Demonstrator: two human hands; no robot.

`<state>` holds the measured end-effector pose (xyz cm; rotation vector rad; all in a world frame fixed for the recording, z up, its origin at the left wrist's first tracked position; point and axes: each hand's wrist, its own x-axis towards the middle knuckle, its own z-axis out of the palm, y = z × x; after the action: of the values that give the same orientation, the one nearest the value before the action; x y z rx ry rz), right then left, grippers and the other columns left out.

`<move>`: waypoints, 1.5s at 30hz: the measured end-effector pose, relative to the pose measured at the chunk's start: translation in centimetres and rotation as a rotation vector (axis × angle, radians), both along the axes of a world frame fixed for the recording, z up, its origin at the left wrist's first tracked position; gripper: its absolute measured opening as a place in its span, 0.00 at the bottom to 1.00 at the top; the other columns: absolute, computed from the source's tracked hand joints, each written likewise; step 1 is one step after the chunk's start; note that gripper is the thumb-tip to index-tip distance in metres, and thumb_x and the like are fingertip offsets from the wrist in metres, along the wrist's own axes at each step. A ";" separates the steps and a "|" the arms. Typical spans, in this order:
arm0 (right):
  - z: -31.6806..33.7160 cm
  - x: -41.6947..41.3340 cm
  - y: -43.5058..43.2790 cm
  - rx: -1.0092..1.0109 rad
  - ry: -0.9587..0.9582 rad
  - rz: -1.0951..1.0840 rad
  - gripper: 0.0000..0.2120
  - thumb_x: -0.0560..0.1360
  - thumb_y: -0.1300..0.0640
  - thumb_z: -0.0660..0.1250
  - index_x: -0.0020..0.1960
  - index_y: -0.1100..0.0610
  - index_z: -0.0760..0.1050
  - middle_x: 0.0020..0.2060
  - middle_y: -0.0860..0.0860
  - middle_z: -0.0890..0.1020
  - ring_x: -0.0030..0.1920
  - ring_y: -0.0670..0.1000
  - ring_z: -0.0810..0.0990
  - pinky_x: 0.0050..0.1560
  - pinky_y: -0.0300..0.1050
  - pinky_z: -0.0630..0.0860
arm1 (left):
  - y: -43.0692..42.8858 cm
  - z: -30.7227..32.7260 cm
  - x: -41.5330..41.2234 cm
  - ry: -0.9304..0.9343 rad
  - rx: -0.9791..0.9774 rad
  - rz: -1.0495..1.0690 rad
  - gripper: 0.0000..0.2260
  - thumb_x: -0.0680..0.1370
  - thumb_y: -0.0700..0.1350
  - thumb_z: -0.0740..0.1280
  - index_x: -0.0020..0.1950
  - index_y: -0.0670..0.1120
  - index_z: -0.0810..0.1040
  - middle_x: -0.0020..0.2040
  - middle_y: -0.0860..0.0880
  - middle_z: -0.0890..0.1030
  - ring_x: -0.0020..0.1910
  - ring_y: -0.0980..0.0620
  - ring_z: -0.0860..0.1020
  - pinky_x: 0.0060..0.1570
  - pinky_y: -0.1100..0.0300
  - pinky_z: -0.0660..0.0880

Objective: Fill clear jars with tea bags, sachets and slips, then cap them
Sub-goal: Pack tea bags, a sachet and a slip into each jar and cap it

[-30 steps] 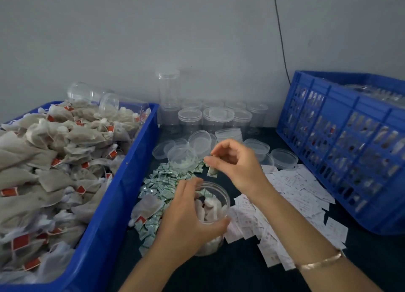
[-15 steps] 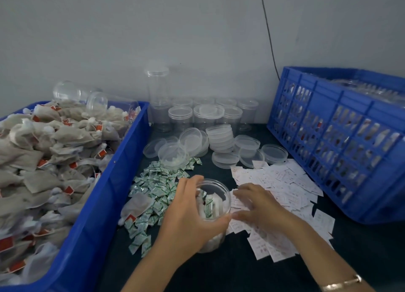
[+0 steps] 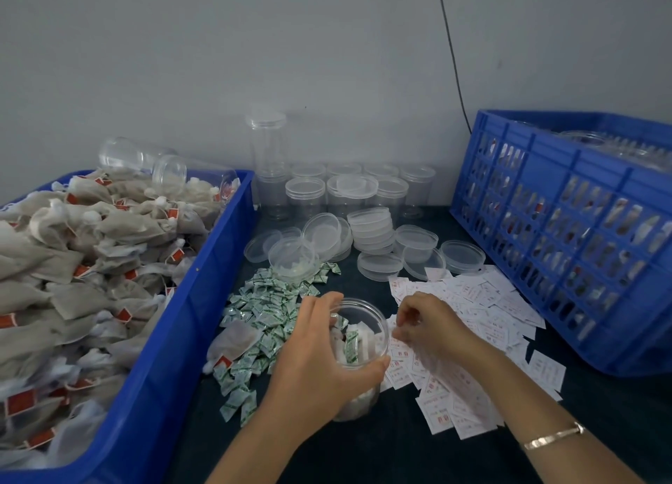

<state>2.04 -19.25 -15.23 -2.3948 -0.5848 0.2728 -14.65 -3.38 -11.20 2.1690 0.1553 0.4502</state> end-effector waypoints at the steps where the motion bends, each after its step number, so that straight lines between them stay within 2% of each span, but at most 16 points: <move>1: 0.4 0.3 0.1 -0.021 -0.004 0.027 0.12 0.72 0.61 0.77 0.39 0.51 0.75 0.42 0.47 0.78 0.41 0.45 0.75 0.40 0.34 0.70 | 0.0 0.0 0.0 0.003 0.001 -0.001 0.38 0.63 0.63 0.74 0.69 0.57 0.64 0.57 0.66 0.67 0.57 0.66 0.72 0.58 0.60 0.74; 6: 1.5 1.5 0.8 0.090 0.056 0.031 0.10 0.75 0.60 0.75 0.44 0.46 0.78 0.38 0.46 0.80 0.39 0.45 0.77 0.41 0.36 0.73 | 0.1 0.0 0.1 0.011 0.002 -0.006 0.39 0.62 0.65 0.73 0.69 0.57 0.64 0.57 0.66 0.66 0.56 0.67 0.71 0.57 0.62 0.74; 9: 2.1 1.8 0.9 0.112 0.056 0.030 0.07 0.76 0.58 0.73 0.43 0.47 0.79 0.41 0.44 0.81 0.42 0.41 0.78 0.40 0.33 0.69 | 0.1 -0.1 0.1 0.016 0.009 -0.005 0.39 0.63 0.65 0.73 0.69 0.58 0.63 0.57 0.67 0.65 0.56 0.68 0.71 0.55 0.66 0.73; 14: 3.3 1.3 1.0 0.159 0.044 0.020 0.05 0.76 0.57 0.72 0.44 0.49 0.80 0.44 0.45 0.83 0.47 0.44 0.80 0.45 0.34 0.72 | 0.0 -0.1 0.1 0.031 0.005 -0.003 0.38 0.62 0.66 0.72 0.68 0.59 0.63 0.56 0.67 0.66 0.55 0.68 0.71 0.55 0.64 0.74; 18: 7.2 -0.3 0.8 0.510 0.085 0.064 0.07 0.73 0.60 0.75 0.46 0.48 0.82 0.42 0.46 0.87 0.45 0.44 0.85 0.43 0.34 0.79 | 0.0 0.1 0.1 0.035 -0.004 -0.014 0.39 0.60 0.68 0.70 0.68 0.59 0.63 0.57 0.67 0.66 0.56 0.69 0.71 0.56 0.63 0.74; 20: 9.3 -1.6 0.9 0.656 0.161 0.200 0.08 0.68 0.59 0.77 0.45 0.50 0.83 0.42 0.48 0.87 0.44 0.45 0.85 0.43 0.34 0.79 | -0.2 0.1 0.3 0.028 -0.032 -0.029 0.38 0.61 0.66 0.72 0.67 0.59 0.64 0.57 0.68 0.66 0.57 0.69 0.70 0.57 0.64 0.73; 21: 10.2 -2.4 1.1 0.657 0.186 0.279 0.08 0.67 0.58 0.78 0.44 0.50 0.83 0.42 0.49 0.87 0.45 0.46 0.86 0.44 0.34 0.79 | -0.4 0.0 0.5 0.020 -0.053 -0.036 0.38 0.61 0.65 0.73 0.68 0.59 0.63 0.57 0.68 0.67 0.57 0.69 0.70 0.58 0.63 0.73; 23: 11.1 -3.7 1.7 0.447 0.128 0.422 0.08 0.68 0.57 0.79 0.45 0.48 0.83 0.44 0.46 0.86 0.47 0.44 0.84 0.49 0.34 0.78 | -0.6 0.0 0.7 0.028 -0.129 -0.049 0.47 0.59 0.63 0.76 0.73 0.58 0.56 0.61 0.66 0.69 0.60 0.65 0.71 0.63 0.58 0.72; 25: 11.2 -4.9 2.3 0.134 -0.030 0.496 0.11 0.72 0.52 0.77 0.53 0.47 0.82 0.49 0.41 0.83 0.54 0.39 0.79 0.55 0.32 0.73 | -0.6 0.0 0.9 0.026 -0.228 -0.078 0.56 0.58 0.61 0.78 0.74 0.65 0.42 0.61 0.65 0.69 0.63 0.61 0.72 0.66 0.55 0.70; 26: 11.3 -5.2 2.4 0.037 -0.099 0.496 0.17 0.72 0.48 0.76 0.59 0.47 0.79 0.54 0.40 0.79 0.58 0.39 0.75 0.57 0.31 0.70 | -0.6 0.1 1.2 0.003 -0.261 -0.088 0.59 0.58 0.59 0.79 0.73 0.68 0.38 0.60 0.66 0.69 0.62 0.61 0.73 0.65 0.57 0.71; 29: 13.4 -5.8 2.0 -0.072 -0.152 0.449 0.35 0.68 0.31 0.71 0.70 0.42 0.67 0.62 0.37 0.68 0.63 0.39 0.68 0.59 0.35 0.66 | -1.0 1.5 2.9 -0.110 -0.279 -0.098 0.62 0.59 0.50 0.82 0.70 0.69 0.33 0.56 0.67 0.73 0.57 0.69 0.74 0.53 0.69 0.74; 32: 17.2 -5.4 0.4 -0.240 -0.357 0.396 0.44 0.62 0.19 0.61 0.72 0.39 0.63 0.63 0.34 0.70 0.58 0.38 0.71 0.56 0.42 0.70 | -2.2 4.6 5.7 -0.216 -0.311 -0.156 0.64 0.60 0.43 0.82 0.73 0.64 0.34 0.53 0.70 0.74 0.52 0.70 0.76 0.46 0.75 0.74; 35: 21.5 -4.4 -2.0 -0.271 -0.411 0.298 0.45 0.56 0.15 0.59 0.68 0.34 0.65 0.61 0.32 0.74 0.56 0.38 0.74 0.55 0.43 0.72 | -3.9 8.6 8.2 -0.316 -0.315 -0.212 0.63 0.60 0.41 0.81 0.74 0.61 0.36 0.59 0.62 0.71 0.53 0.66 0.77 0.49 0.72 0.75; 38: 25.2 -2.6 -4.6 -0.252 -0.417 0.229 0.47 0.51 0.15 0.61 0.65 0.35 0.69 0.54 0.35 0.77 0.50 0.35 0.76 0.50 0.39 0.74 | -6.7 12.4 10.2 -0.404 -0.310 -0.310 0.58 0.62 0.37 0.80 0.73 0.61 0.41 0.66 0.53 0.66 0.59 0.63 0.76 0.53 0.69 0.76; 41: 28.4 -0.4 -7.3 -0.262 -0.463 0.176 0.48 0.48 0.15 0.61 0.64 0.36 0.72 0.50 0.36 0.78 0.41 0.26 0.73 0.40 0.33 0.67 | -9.8 15.5 12.8 -0.447 -0.363 -0.397 0.58 0.62 0.33 0.79 0.75 0.60 0.42 0.64 0.51 0.67 0.57 0.62 0.77 0.45 0.68 0.78; 45: 32.0 2.6 -11.5 -0.346 -0.377 0.151 0.51 0.48 0.15 0.63 0.67 0.36 0.71 0.51 0.36 0.80 0.40 0.26 0.74 0.41 0.33 0.67 | -13.9 18.7 16.4 -0.466 -0.314 -0.454 0.63 0.61 0.38 0.82 0.77 0.57 0.36 0.69 0.46 0.62 0.64 0.50 0.75 0.58 0.51 0.78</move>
<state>4.63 -30.73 16.77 -2.7642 -0.9587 -0.0220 1.70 -17.25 7.53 1.6722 -0.4844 0.6042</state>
